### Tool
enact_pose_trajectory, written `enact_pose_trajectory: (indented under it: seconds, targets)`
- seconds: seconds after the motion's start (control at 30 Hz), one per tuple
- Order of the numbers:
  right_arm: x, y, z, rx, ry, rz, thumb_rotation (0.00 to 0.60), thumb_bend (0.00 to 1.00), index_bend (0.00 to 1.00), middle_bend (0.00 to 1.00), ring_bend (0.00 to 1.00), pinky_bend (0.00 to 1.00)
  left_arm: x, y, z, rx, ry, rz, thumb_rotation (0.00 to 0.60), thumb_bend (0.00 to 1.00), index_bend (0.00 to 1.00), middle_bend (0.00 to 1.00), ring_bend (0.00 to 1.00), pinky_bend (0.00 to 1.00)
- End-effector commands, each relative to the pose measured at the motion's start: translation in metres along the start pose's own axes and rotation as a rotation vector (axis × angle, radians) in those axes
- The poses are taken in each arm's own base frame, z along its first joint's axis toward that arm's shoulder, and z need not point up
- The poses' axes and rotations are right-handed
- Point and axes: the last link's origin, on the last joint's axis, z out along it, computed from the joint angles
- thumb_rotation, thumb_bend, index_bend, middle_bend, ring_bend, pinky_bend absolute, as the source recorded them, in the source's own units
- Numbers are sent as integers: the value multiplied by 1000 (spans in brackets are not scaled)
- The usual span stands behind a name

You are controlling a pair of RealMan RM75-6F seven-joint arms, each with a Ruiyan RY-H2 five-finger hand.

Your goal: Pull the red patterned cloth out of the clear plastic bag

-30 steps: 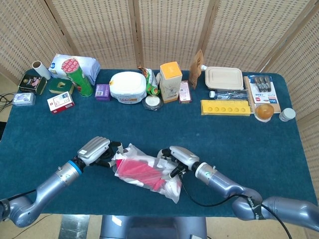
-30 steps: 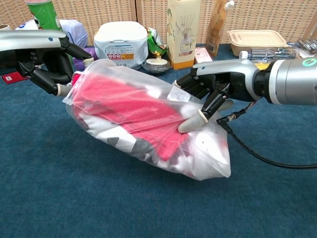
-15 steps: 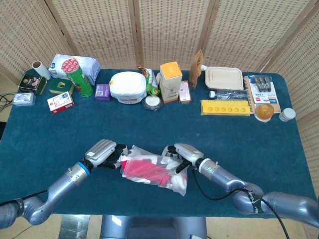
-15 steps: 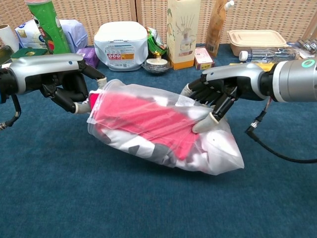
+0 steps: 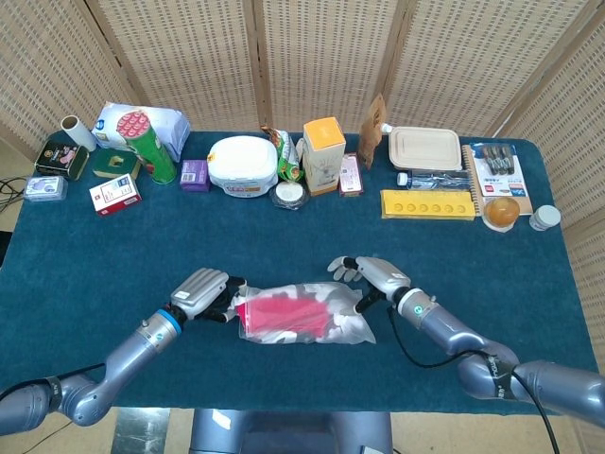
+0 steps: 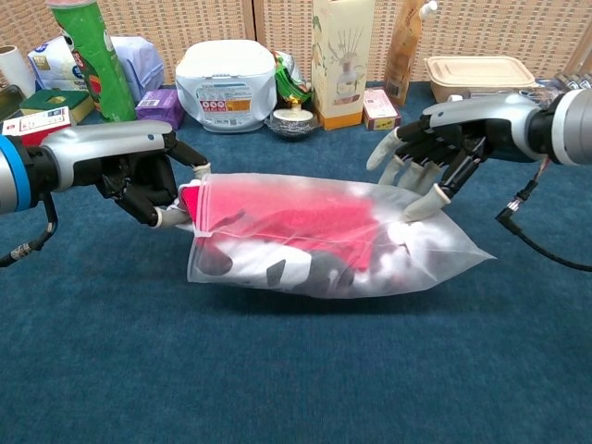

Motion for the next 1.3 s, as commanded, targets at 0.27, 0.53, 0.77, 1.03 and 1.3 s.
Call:
enact_pose_trajectory:
  seconds: [0.27,0.53,0.77,1.03,1.3]
  targets:
    - [5,11,-12,-18,47,43,600,173,87,210,258,216,7,-3,1,17,25,24,600,547,831,1000,1000,974]
    - [13,12,-18,-17,106,50,600,162,74,200,245,208,10,-3,2,10,47,48,600,545,831,1000,1000,974]
    - [21,14,-25,-20,135,25,600,161,69,200,245,208,15,-3,4,3,62,73,600,545,831,1000,1000,974]
    - [16,21,-47,27,167,-130,600,162,144,260,296,245,11,1,3,-5,21,77,600,541,831,1000,1000,974]
    - [3,26,-70,119,145,-221,600,162,283,374,430,346,11,1,-3,21,-42,35,600,535,831,1000,1000,974]
